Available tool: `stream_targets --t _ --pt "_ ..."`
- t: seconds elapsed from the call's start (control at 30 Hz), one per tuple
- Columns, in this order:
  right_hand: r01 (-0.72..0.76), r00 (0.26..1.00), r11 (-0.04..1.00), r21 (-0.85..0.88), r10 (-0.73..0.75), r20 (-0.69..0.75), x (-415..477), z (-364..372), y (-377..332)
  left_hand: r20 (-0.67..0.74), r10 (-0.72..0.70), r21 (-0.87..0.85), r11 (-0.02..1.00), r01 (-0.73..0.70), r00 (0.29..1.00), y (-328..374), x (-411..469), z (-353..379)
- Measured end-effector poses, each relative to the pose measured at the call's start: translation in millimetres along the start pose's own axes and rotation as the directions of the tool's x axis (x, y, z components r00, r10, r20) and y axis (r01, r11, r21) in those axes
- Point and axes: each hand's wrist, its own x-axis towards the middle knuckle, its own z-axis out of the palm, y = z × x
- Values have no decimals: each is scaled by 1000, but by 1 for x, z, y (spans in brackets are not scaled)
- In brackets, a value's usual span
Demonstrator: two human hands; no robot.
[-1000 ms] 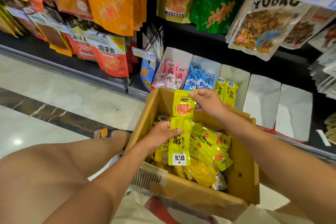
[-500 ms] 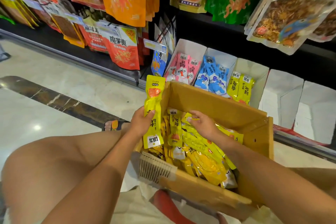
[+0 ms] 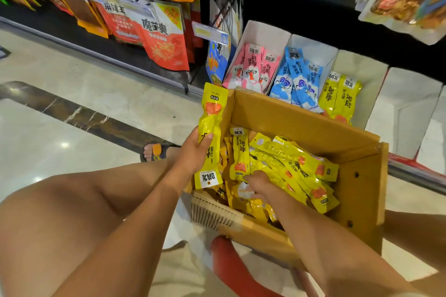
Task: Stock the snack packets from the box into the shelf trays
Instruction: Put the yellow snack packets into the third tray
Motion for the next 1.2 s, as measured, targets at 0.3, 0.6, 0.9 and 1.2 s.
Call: stream_targets --t 0.3,0.6,0.9,1.2 --pt "-113 994 939 326 108 33 5 1 -15 13 -6 -10 1000 6 1000 1 -3 -1" --pt "122 992 983 137 -118 -38 -33 -50 -49 17 -54 -36 998 55 998 12 -7 -2" --pt "439 873 828 -350 -485 -54 -128 -161 -99 90 -92 -117 988 102 992 81 -11 10" --pt "635 736 755 -166 -656 -167 -200 -248 -132 248 -195 -263 929 259 949 172 -1 27"
